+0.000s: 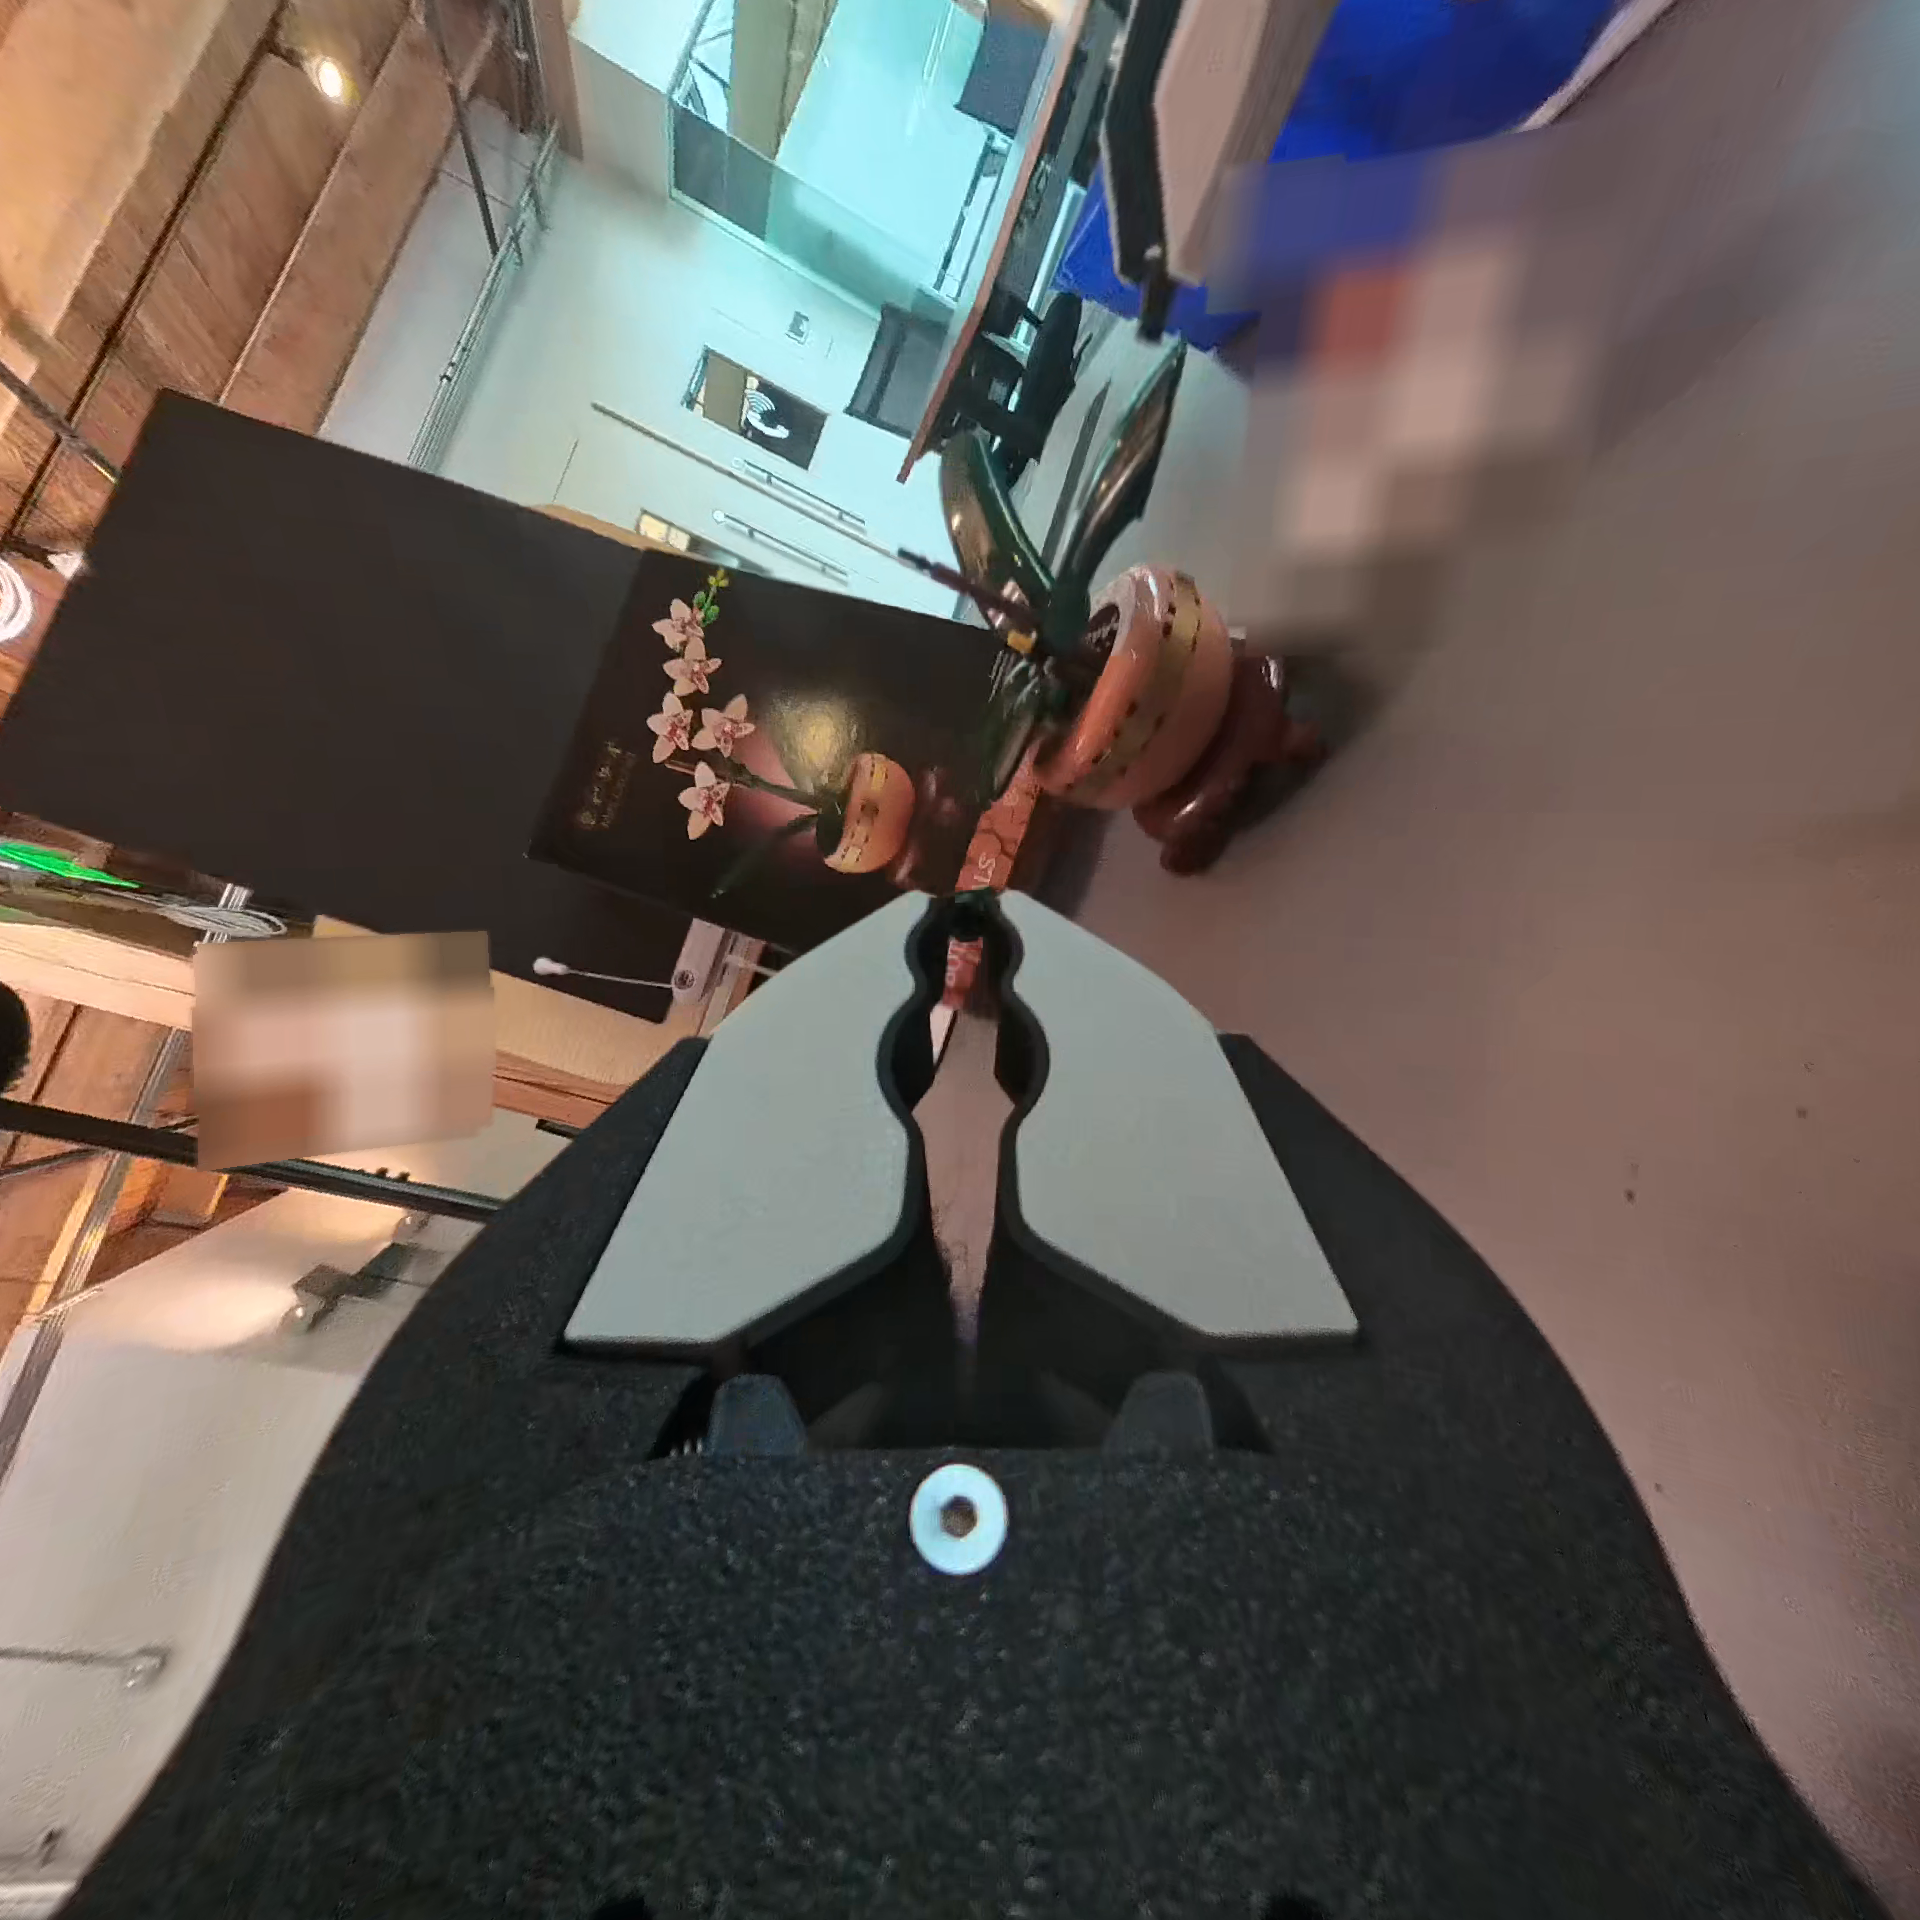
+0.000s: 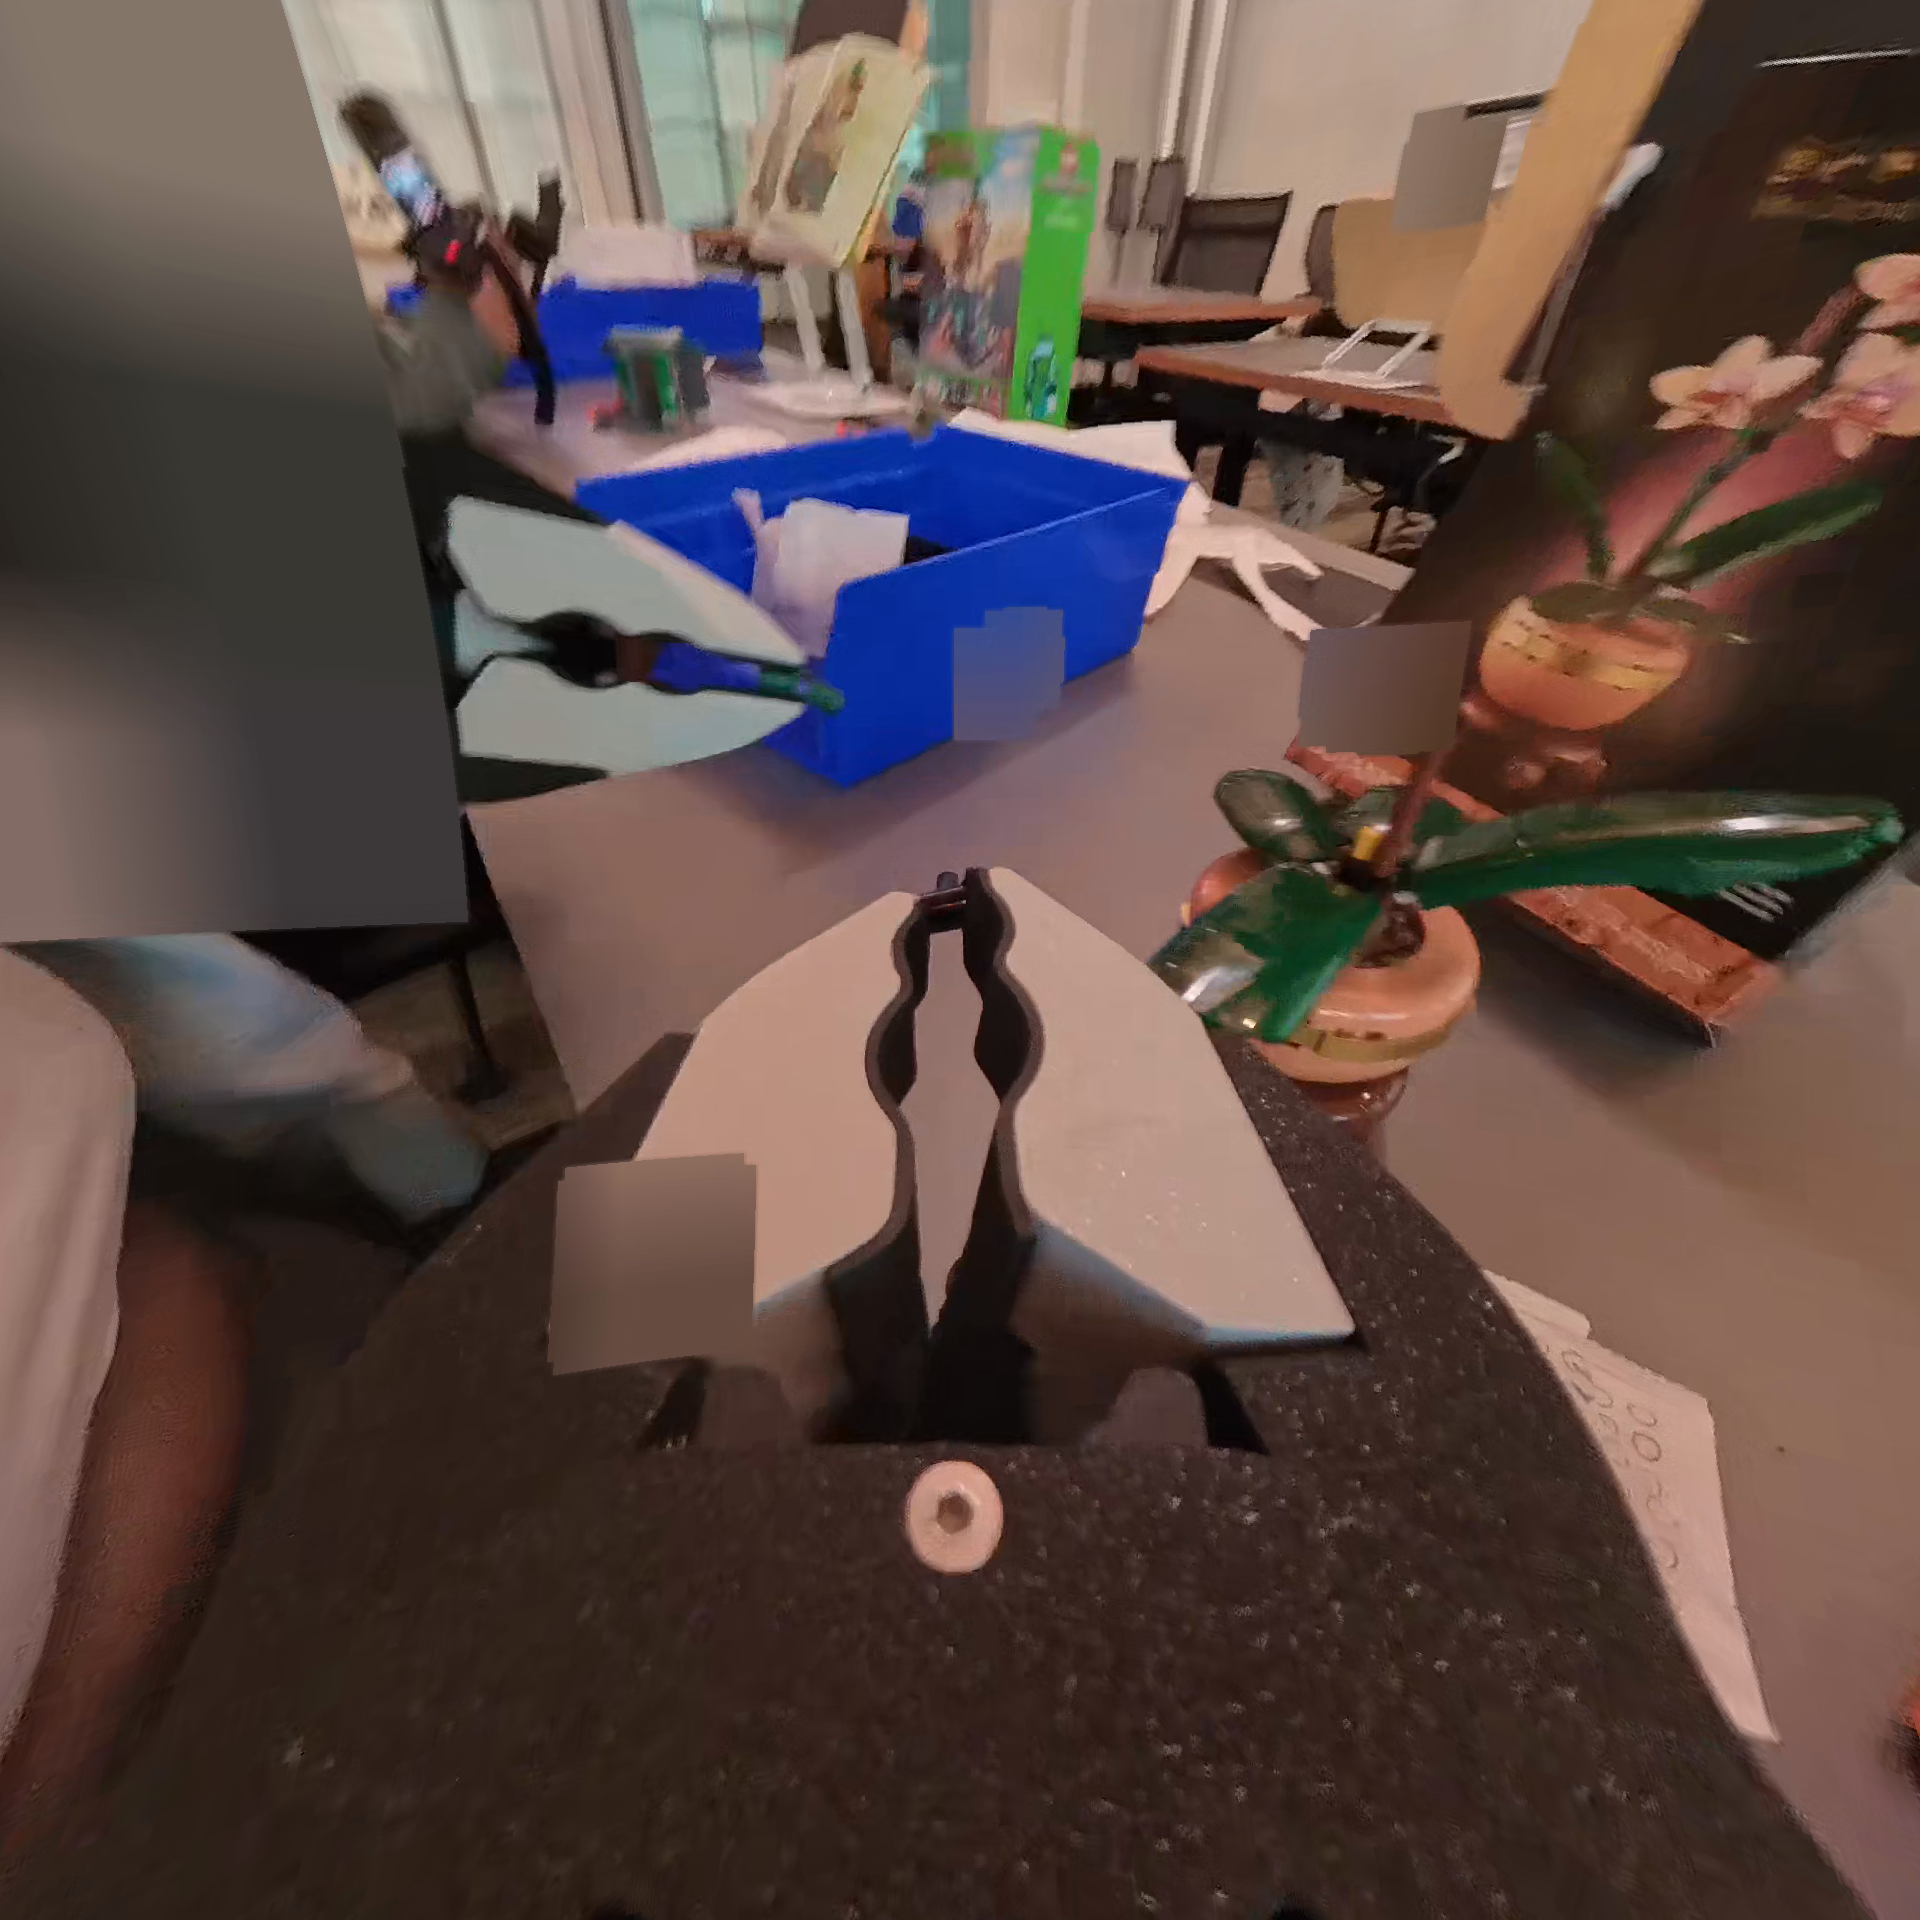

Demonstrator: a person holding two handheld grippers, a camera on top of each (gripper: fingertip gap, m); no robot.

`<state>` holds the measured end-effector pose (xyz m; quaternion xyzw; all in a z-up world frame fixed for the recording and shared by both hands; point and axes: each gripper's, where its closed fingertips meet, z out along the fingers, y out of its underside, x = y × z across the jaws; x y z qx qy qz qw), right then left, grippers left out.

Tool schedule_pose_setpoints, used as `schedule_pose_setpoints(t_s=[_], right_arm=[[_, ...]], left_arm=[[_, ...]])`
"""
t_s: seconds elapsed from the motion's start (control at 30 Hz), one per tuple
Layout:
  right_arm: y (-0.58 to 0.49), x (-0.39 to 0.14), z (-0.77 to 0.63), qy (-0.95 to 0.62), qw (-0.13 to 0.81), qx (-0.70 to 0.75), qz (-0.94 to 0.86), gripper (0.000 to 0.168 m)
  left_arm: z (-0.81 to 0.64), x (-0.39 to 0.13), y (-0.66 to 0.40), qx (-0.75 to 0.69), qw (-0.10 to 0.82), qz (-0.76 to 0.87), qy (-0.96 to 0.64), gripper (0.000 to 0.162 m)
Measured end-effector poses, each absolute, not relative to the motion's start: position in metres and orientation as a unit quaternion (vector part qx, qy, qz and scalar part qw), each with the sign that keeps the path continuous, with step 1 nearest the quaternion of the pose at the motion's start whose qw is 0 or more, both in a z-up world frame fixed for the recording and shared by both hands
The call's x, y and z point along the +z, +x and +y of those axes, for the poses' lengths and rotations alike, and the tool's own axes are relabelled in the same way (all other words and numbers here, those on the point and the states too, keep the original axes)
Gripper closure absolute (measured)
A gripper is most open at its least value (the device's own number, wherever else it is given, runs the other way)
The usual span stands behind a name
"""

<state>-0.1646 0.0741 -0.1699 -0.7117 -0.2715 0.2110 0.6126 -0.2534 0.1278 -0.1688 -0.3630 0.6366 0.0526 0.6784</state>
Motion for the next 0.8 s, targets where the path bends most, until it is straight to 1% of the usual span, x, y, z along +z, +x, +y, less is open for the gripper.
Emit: schedule_pose_setpoints(t_s=[0.07,0.13,0.17,0.27,0.3,0.37,0.47,0.67,0.8], right_arm=[[-0.161,-0.157,0.071,-0.698,0.629,0.174,-0.295,0.162],[-0.122,-0.125,0.065,-0.68,0.664,0.117,-0.289,0.162],[-0.099,-0.111,0.056,-0.682,0.663,0.102,-0.292,0.162],[0.004,-0.089,0.038,-0.754,0.614,-0.02,-0.235,0.161],[0.031,-0.089,0.03,-0.775,0.585,-0.044,-0.236,0.161],[0.071,-0.101,0.023,-0.825,0.514,-0.05,-0.228,0.161],[0.077,-0.134,0.027,-0.854,0.436,-0.002,-0.284,0.161],[0.082,-0.188,0.049,-0.853,0.358,-0.07,-0.374,0.16],[0.088,-0.199,0.055,-0.852,0.333,-0.102,-0.391,0.159]], left_arm=[[0.125,-0.168,-0.245,0.036,0.682,0.633,-0.363,0.156],[0.119,-0.173,-0.239,-0.008,0.68,0.626,-0.382,0.156],[0.116,-0.174,-0.239,-0.028,0.679,0.62,-0.391,0.156],[0.113,-0.175,-0.24,-0.095,0.675,0.597,-0.423,0.156],[0.111,-0.174,-0.239,-0.129,0.673,0.585,-0.434,0.156],[0.107,-0.17,-0.237,-0.189,0.669,0.564,-0.446,0.156],[0.106,-0.167,-0.235,-0.217,0.665,0.554,-0.452,0.156],[0.101,-0.168,-0.231,-0.227,0.656,0.558,-0.455,0.156],[0.104,-0.168,-0.231,-0.226,0.655,0.557,-0.458,0.156]])
